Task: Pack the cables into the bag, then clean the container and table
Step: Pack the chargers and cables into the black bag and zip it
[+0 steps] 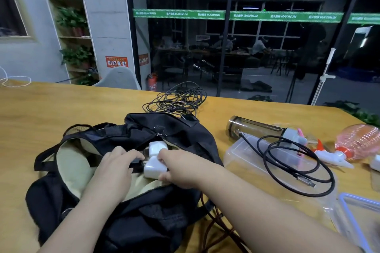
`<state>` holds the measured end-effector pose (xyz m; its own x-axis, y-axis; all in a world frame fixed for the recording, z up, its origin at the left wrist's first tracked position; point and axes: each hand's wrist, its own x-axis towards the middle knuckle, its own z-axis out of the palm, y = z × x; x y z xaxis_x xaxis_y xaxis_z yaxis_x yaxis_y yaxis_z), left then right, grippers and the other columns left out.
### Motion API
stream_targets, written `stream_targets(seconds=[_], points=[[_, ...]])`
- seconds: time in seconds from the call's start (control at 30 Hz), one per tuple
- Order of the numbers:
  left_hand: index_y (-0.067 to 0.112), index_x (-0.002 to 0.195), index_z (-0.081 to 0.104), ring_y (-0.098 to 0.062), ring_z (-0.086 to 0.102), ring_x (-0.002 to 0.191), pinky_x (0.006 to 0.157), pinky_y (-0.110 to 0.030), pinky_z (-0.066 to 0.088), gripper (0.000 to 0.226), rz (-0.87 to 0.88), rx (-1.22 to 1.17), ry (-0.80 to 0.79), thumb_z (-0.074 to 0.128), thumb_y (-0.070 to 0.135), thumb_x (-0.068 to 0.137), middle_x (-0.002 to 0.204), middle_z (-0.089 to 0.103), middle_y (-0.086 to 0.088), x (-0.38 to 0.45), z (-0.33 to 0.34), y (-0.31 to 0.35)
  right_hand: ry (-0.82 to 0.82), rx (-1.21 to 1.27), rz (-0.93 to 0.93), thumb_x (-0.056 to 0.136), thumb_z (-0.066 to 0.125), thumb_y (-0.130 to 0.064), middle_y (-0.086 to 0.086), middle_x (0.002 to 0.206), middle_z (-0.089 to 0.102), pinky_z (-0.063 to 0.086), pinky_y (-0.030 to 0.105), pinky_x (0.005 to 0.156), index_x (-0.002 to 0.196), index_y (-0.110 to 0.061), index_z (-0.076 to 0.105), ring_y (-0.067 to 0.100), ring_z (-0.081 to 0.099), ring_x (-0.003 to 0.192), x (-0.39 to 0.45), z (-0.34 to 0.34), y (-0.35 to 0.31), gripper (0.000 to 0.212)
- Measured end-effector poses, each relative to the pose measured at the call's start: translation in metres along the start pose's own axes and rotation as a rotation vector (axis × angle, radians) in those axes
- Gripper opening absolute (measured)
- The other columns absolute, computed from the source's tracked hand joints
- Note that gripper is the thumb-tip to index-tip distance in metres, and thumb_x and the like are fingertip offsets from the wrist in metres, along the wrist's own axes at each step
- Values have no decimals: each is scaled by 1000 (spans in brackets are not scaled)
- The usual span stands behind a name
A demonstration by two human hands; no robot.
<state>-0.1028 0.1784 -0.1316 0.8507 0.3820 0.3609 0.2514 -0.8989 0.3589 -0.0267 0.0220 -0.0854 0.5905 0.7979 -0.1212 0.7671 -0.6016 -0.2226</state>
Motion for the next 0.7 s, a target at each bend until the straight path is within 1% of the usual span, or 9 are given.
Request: stream_targets(seconds=[0.1,0.17,0.23,0.27,0.33,0.4,0.47,0.57,0.7], points=[[34,115,57,-12,37,94,80,-24,37,39,8,19,-29,48,6,90,95,42,9,-1,4,3,57,-31,6,90,60,-17,14,118,55,47,40,85,124,-10,45,32,52,107,9,2,0,38],[33,126,50,-14,39,102,85,-27,40,38,4,16,-68,45,14,93,106,45,7,-2,7,4,127,-48,25,88,58,-8,12,117,50,45,37,72,117,-11,47,32,53,97,14,3,-2,31],[31,135,42,-17,40,114,92,-30,40,43,-14,23,-104,41,16,94,123,45,5,-3,9,5,204,-78,59,88,56,-3,12,115,40,33,33,58,101,-9,44,28,47,80,15,3,-4,19],[29,137,39,-18,39,118,95,-31,39,46,-18,35,-115,40,15,94,128,44,5,-3,10,5,238,-112,67,87,56,-1,12,111,36,28,32,56,91,-9,39,27,42,80,14,2,-6,20],[27,141,35,-19,36,123,100,-32,36,50,-20,65,-126,40,13,93,135,41,5,-2,12,2,271,-150,36,85,53,6,11,103,33,28,32,58,82,-10,34,28,38,91,13,1,-10,24],[25,142,33,-18,34,127,103,-31,34,50,-25,94,-141,38,14,93,138,41,6,-1,14,1,266,-142,-6,85,49,6,13,107,43,32,34,65,98,-5,48,31,44,102,16,3,-11,17],[23,143,32,-18,31,131,106,-30,31,50,-37,102,-159,37,16,94,139,41,5,-1,15,0,254,-96,-4,88,47,-1,14,114,52,36,34,70,113,-2,52,33,52,106,21,8,-11,25],[24,147,22,-16,15,143,112,-31,21,50,-77,113,-201,30,21,98,152,25,5,-3,14,3,193,-87,4,90,48,-11,14,118,53,45,37,81,121,-6,53,32,53,109,25,14,-10,32],[25,149,13,-14,3,145,116,-32,15,51,-97,101,-233,25,26,99,157,7,6,-4,14,3,114,-90,31,92,47,-20,15,116,54,48,40,87,111,-3,57,32,52,107,23,18,-5,27]])
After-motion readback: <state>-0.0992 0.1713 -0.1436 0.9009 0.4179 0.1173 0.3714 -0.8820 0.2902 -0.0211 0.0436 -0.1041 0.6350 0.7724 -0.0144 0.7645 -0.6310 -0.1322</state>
